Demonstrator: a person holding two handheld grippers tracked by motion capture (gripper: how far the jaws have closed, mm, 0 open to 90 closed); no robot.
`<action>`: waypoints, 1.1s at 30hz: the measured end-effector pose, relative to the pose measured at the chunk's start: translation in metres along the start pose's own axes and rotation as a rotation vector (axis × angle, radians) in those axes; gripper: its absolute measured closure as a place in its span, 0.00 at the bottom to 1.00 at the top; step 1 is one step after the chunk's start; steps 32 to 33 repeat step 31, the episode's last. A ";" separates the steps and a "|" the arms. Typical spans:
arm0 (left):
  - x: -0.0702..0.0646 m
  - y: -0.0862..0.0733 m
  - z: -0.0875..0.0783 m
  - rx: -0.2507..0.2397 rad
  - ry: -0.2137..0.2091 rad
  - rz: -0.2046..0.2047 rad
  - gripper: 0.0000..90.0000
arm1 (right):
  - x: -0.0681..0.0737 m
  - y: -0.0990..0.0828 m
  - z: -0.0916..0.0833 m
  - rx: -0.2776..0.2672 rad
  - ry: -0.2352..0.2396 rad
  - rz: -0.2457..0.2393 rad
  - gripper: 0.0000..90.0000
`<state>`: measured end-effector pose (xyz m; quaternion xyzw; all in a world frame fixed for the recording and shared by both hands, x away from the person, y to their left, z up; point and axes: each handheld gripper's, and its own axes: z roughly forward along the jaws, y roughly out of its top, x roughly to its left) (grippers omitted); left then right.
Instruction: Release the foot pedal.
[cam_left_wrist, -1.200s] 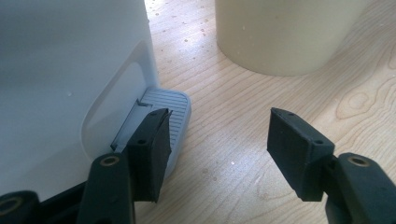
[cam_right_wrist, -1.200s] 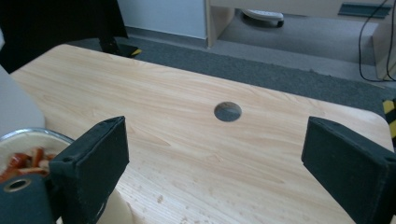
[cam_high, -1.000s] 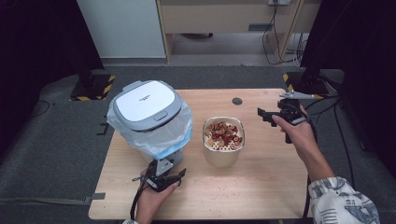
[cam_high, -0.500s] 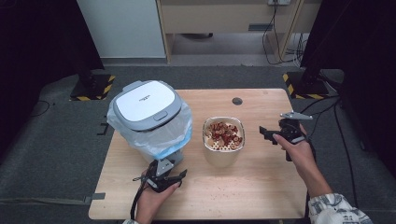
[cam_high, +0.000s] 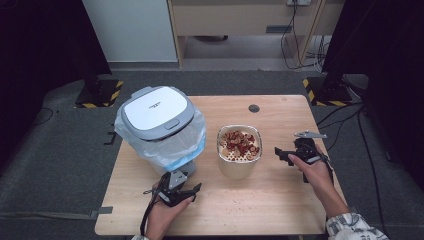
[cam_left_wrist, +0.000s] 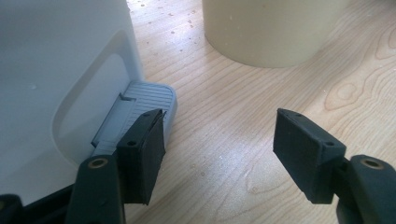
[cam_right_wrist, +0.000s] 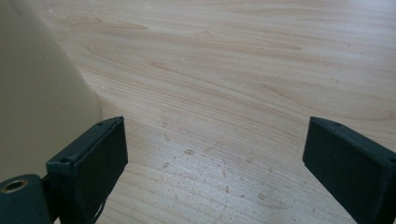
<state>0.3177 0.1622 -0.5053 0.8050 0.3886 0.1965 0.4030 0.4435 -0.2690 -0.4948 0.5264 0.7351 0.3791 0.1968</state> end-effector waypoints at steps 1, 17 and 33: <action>0.000 0.000 0.000 0.000 0.000 0.003 0.36 | 0.000 -0.001 0.001 0.007 0.001 -0.001 0.08; -0.004 -0.001 0.004 0.027 -0.018 0.035 0.34 | 0.010 -0.014 0.025 0.088 -0.047 -0.002 0.08; -0.005 -0.001 0.006 0.030 -0.020 0.035 0.33 | 0.029 -0.031 0.039 0.088 -0.114 -0.050 0.02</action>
